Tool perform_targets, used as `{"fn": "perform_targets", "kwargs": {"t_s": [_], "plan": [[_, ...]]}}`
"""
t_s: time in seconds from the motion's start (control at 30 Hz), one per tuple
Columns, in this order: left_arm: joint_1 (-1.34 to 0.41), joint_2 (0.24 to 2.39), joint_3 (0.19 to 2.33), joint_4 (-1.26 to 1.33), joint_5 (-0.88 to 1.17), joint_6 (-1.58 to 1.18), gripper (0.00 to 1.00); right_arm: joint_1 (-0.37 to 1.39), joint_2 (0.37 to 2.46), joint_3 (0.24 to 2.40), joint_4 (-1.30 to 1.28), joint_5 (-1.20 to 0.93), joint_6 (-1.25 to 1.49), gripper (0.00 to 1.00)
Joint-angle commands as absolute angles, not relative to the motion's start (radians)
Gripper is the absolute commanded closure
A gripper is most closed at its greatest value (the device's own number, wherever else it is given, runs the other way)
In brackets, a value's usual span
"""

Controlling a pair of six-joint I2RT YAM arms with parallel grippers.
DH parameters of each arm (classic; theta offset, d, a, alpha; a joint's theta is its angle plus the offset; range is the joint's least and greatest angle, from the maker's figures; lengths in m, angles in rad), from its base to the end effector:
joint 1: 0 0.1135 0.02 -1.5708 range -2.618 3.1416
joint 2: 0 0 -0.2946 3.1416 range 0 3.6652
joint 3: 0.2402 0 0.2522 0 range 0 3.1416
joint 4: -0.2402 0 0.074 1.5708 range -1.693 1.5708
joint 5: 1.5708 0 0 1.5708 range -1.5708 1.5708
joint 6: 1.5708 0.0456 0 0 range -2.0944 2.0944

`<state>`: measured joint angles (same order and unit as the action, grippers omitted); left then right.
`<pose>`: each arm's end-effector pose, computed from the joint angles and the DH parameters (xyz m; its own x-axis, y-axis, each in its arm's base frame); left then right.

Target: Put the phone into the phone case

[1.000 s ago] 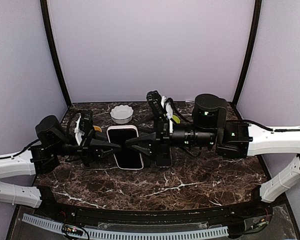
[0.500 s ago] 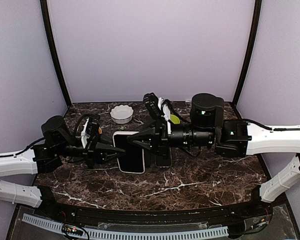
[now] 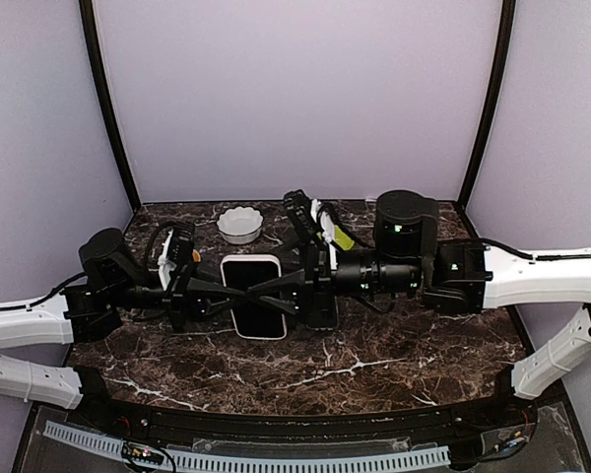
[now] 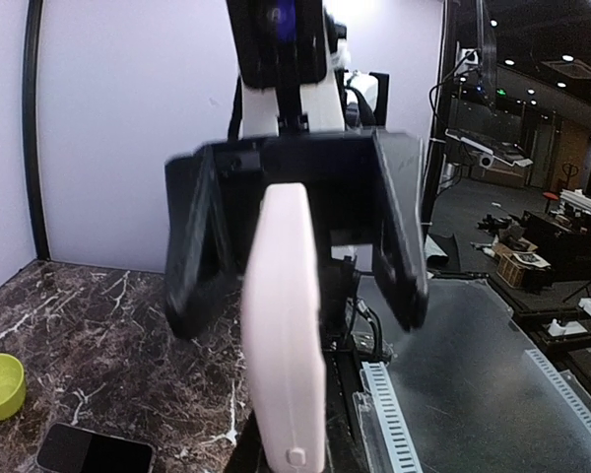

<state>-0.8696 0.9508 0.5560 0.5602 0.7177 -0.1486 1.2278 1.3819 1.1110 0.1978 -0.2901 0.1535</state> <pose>0.1093 -0.1759 0.3323 -0.0421 -0.1230 -0.9915 0.9988 -0.0282 -0.0389 0.1001 0.3191 0.3865 -0.1769 -0.0598 -0.9824 -0.9828 0.0635 0.1731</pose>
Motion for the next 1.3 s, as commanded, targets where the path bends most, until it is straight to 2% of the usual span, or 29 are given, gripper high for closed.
{"fn": "perform_targets", "kwargs": {"t_s": [0.0,0.07,0.13,0.17,0.23,0.27,0.4,0.47,0.5,0.53,0.63,0.77,0.93,1.27], "plan": [[-0.875,0.868,0.548,0.713,0.641,-0.191,1.0,1.222,1.383,1.05,0.243,-0.289,0.231,0.32],[-0.874,0.862,0.548,0.715,0.636,-0.198,1.0,1.222,1.388,1.03,0.256,-0.296,0.256,0.42],[-0.875,0.869,0.551,0.725,0.644,-0.218,1.0,1.222,1.387,1.009,0.282,-0.305,0.276,0.55],[-0.874,0.873,0.551,0.73,0.647,-0.233,1.0,1.223,1.384,0.997,0.301,-0.301,0.284,0.64],[-0.875,0.878,0.549,0.739,0.657,-0.24,1.0,1.223,1.371,0.976,0.324,-0.283,0.292,0.92],[-0.876,0.881,0.551,0.735,0.661,-0.239,1.0,1.223,1.362,0.967,0.338,-0.265,0.295,1.0],[-0.875,0.9,0.565,0.701,0.656,-0.224,1.0,1.219,1.307,0.929,0.373,-0.183,0.315,1.0],[-0.874,0.912,0.573,0.674,0.596,-0.216,0.66,1.198,1.288,0.938,0.326,-0.154,0.348,1.0],[-0.875,0.919,0.578,0.658,0.501,-0.214,0.26,1.178,1.28,0.949,0.286,-0.156,0.368,1.0],[-0.876,0.929,0.582,0.615,0.445,-0.197,0.07,1.157,1.272,0.96,0.233,-0.15,0.39,1.0],[-0.873,0.954,0.632,0.452,0.147,-0.152,0.02,1.08,1.25,0.973,0.027,-0.104,0.444,1.0],[-0.874,0.998,0.686,0.323,-0.061,-0.101,0.01,0.904,1.253,0.937,-0.236,-0.123,0.577,1.0],[-0.874,1.022,0.703,0.291,-0.079,-0.096,0.01,0.696,1.287,0.813,-0.205,-0.304,0.635,1.0],[-0.874,1.02,0.701,0.295,-0.031,-0.076,0.01,0.521,1.555,0.872,-0.161,-0.583,0.562,1.0]]}}
